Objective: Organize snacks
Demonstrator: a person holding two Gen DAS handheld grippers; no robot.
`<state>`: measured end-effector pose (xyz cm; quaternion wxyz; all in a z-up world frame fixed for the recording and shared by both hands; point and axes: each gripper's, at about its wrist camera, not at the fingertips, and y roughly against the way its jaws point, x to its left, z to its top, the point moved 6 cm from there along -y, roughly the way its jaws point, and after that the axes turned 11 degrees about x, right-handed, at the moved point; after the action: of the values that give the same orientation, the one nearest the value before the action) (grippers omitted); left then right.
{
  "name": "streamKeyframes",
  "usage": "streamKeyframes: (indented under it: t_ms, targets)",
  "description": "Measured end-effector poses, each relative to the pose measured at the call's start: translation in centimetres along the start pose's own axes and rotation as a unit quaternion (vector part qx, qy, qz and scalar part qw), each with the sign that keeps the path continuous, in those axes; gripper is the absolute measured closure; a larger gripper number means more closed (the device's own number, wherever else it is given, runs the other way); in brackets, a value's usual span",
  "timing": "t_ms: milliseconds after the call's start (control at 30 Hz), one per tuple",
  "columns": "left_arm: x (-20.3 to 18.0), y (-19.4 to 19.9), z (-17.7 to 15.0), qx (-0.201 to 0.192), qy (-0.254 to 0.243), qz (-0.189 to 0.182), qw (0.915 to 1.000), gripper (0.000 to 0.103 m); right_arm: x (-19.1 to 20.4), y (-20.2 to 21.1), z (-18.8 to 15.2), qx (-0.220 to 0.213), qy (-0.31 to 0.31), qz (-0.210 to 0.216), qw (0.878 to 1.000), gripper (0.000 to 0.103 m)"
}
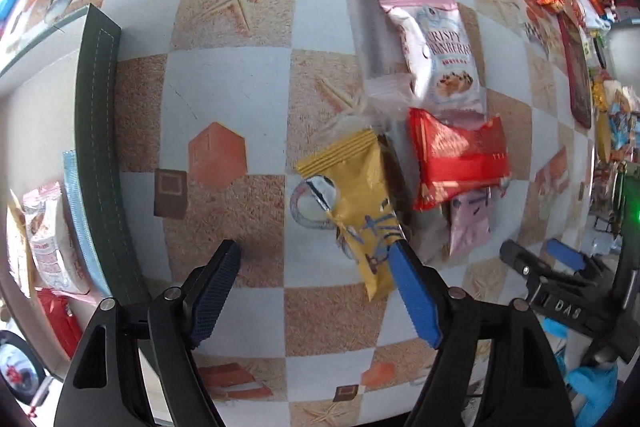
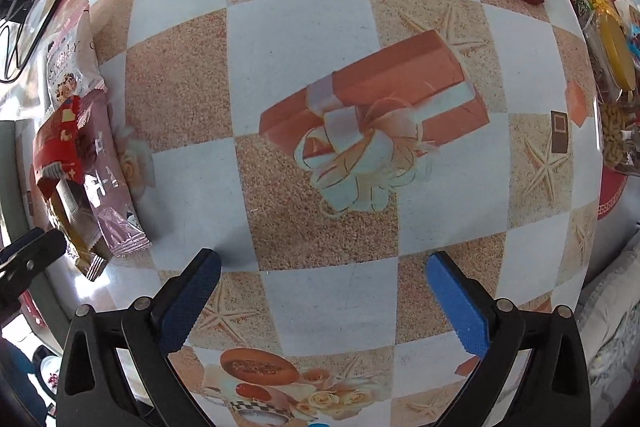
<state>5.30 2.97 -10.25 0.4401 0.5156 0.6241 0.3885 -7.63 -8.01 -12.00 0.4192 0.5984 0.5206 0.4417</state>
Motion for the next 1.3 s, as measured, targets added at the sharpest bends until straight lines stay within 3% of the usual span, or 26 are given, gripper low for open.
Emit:
streamKeyframes:
  t_ms: [167,333,467,600,700,900,1000,1133,1300]
  targets:
    - [-0.4,0.2,1.2,-0.01,-0.005,0.018,0.9998,0.021,0.5,0.2,0.0,-0.002,0.002,-0.001,1.0,0.0]
    - [-0.4,0.5,0.9,-0.009,0.008,0.012,0.9999,0.021,0.4,1.2,0.6,0.014,0.007,-0.002,1.0,0.0]
    - [0.3,0.5,-0.2,-0.012,0.019,0.013,0.9997,0.021,2.1,2.8,1.0,-0.015,0.006,0.045,0.999,0.0]
    - [0.9,1.0,-0.4,-0.012,0.026,0.022,0.9994,0.021,5.0,3.8,1.9,-0.025,0.031,0.061,0.997,0.0]
    - [2.5,0.9,-1.0,-0.021,0.025,0.054,0.998,0.021,6.6,3.9,2.7,-0.024,0.044,0.054,0.997,0.0]
    - [4.6,0.5,-2.0,-0.005,0.054,0.026,0.9982,0.021,8.7,3.4,3.9,-0.016,0.069,0.006,0.997,0.0]
    - [5.6,0.8,-3.0,-0.007,0.075,0.034,0.9966,0.021,9.4,3.2,4.0,-0.019,0.084,-0.026,0.996,0.0]
    - [5.9,1.0,-4.6,-0.012,0.093,0.016,0.9954,0.021,10.3,3.0,3.8,-0.022,0.089,-0.032,0.995,0.0]
    - [6.6,-0.1,-5.0,0.003,0.093,0.031,0.9952,0.021,11.3,3.7,4.9,-0.036,0.112,-0.054,0.992,0.0]
